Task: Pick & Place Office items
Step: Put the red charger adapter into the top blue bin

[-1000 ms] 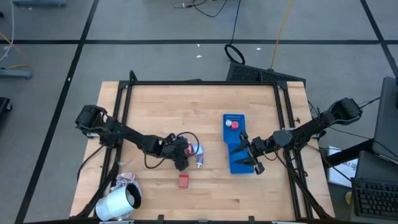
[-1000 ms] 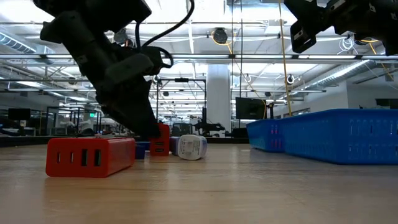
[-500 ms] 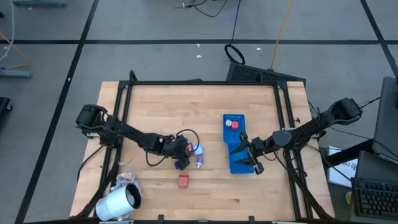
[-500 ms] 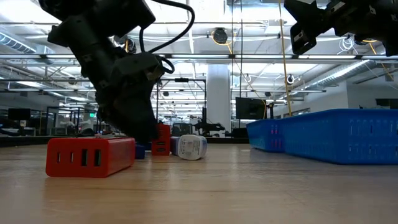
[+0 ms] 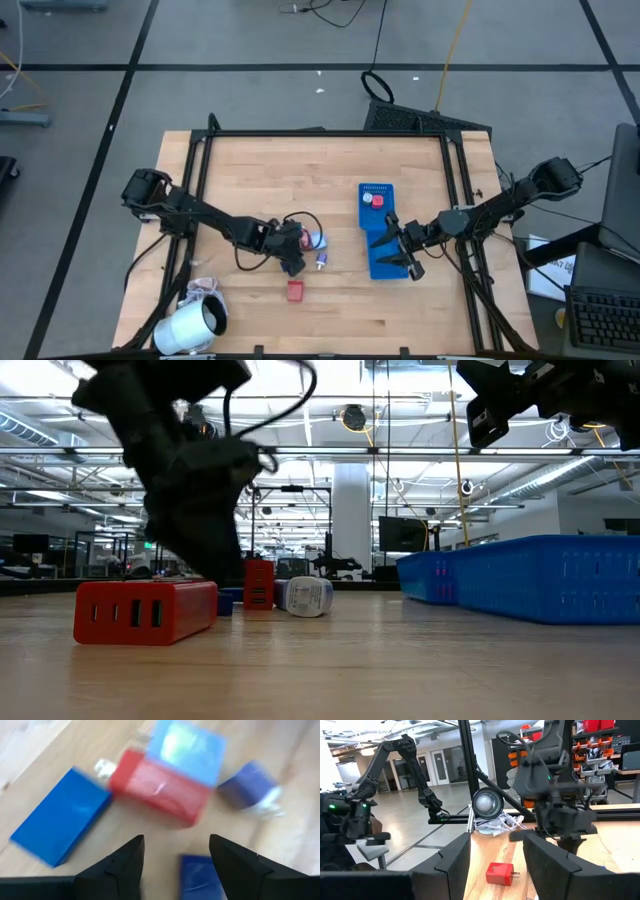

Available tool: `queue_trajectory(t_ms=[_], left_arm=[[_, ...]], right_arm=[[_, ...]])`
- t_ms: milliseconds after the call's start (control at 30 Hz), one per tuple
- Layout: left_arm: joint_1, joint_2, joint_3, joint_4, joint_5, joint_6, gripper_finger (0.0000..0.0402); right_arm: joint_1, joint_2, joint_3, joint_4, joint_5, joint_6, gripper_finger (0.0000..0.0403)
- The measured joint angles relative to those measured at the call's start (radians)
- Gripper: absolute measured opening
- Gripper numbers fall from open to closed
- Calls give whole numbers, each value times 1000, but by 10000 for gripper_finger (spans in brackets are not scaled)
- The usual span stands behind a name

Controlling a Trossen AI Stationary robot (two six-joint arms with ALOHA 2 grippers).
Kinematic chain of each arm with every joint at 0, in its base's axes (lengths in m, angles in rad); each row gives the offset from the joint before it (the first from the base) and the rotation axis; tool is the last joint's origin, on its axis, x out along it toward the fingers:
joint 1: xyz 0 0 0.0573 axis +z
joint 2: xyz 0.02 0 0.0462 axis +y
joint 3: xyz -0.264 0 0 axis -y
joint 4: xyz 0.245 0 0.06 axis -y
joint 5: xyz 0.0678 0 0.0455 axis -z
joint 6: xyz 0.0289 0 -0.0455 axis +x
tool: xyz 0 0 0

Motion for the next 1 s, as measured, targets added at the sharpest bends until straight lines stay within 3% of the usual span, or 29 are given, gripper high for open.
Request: queue_trajectory(t_ms=[200,467,1000], left_arm=[[-23,0,93,24,-14,70,225],[-17,0,109,70,-69,60,225],[8,0,109,53,-91,-124,225]], right_arm=[[0,0,0,-2,0,0,171],[0,0,0,-2,0,0,171],[0,0,0,-3,0,1,171]])
